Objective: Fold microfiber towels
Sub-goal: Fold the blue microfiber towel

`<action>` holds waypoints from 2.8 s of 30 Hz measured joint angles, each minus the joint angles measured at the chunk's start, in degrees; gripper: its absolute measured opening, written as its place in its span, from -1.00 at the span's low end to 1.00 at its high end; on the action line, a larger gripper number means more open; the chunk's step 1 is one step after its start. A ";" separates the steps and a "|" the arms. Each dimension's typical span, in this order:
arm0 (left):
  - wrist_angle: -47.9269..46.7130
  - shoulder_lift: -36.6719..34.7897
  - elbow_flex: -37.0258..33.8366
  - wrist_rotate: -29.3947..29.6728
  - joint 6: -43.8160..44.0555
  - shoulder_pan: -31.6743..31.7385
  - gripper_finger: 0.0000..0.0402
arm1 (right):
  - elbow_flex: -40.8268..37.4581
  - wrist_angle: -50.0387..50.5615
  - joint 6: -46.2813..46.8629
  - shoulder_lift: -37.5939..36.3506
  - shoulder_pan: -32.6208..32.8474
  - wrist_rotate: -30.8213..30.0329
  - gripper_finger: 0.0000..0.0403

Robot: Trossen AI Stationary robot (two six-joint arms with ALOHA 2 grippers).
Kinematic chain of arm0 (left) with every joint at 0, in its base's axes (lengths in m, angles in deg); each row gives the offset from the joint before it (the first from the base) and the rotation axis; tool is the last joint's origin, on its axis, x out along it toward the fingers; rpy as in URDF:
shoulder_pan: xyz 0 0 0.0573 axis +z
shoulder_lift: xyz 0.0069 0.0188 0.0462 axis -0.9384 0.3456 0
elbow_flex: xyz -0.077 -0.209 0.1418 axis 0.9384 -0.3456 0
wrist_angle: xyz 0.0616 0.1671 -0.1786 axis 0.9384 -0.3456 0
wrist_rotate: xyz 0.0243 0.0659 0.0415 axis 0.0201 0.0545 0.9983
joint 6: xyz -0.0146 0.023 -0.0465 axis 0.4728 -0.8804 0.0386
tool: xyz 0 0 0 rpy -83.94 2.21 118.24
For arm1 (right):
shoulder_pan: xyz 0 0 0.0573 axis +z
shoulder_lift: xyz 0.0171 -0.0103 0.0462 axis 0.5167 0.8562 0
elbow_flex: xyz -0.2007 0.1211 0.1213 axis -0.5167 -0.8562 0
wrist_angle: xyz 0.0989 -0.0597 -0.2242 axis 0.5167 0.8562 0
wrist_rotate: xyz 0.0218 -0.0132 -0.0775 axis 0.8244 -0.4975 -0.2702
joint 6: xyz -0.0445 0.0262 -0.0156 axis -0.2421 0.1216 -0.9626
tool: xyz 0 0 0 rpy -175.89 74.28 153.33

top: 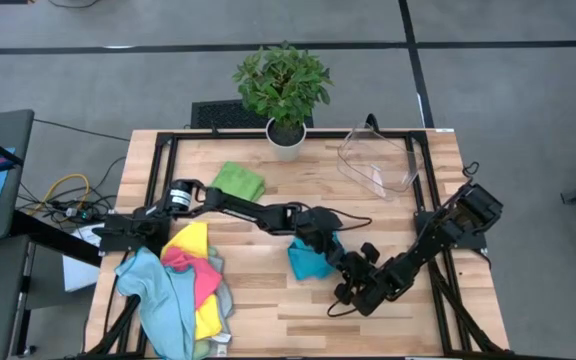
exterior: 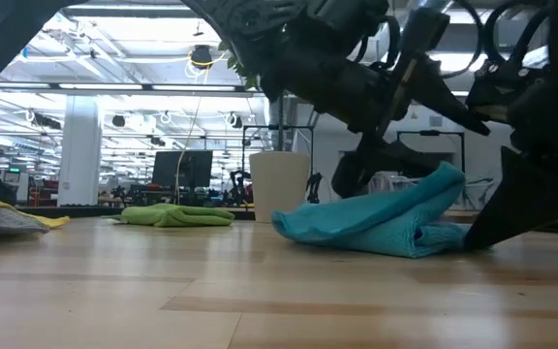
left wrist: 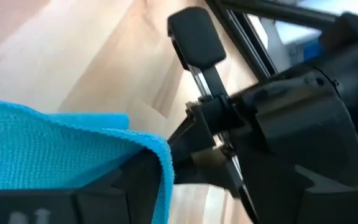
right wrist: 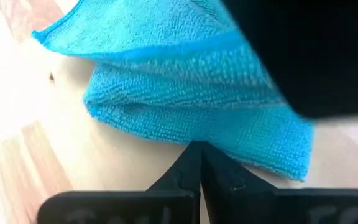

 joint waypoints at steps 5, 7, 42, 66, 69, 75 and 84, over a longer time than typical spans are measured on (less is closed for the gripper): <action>-3.80 -0.91 2.56 -6.03 -3.49 1.81 0.02 | 0.68 0.11 0.23 -0.50 1.23 -1.56 -0.87; -5.45 -0.85 3.99 -7.24 -3.78 2.04 0.01 | 1.07 0.35 0.35 -0.50 1.64 -1.96 -0.88; -11.83 -0.44 6.02 3.12 -7.87 1.33 0.47 | 2.86 -0.89 6.42 -0.32 5.56 -5.25 -0.88; -54.88 -12.39 3.85 -11.20 -45.16 -0.39 0.33 | 2.84 -3.12 5.02 -0.39 6.34 -5.23 -0.87; -51.39 -11.91 2.76 -8.90 -51.08 -5.17 0.35 | 2.84 -2.86 4.94 -0.39 6.32 -5.33 -0.88; -43.87 -10.49 2.80 5.97 -55.95 -10.51 0.36 | 2.82 -2.53 5.96 -0.39 6.34 -5.33 -0.86; -33.31 -9.56 -1.08 10.23 -54.40 -11.98 0.36 | 2.82 -2.50 6.51 -0.39 7.06 -5.21 -0.87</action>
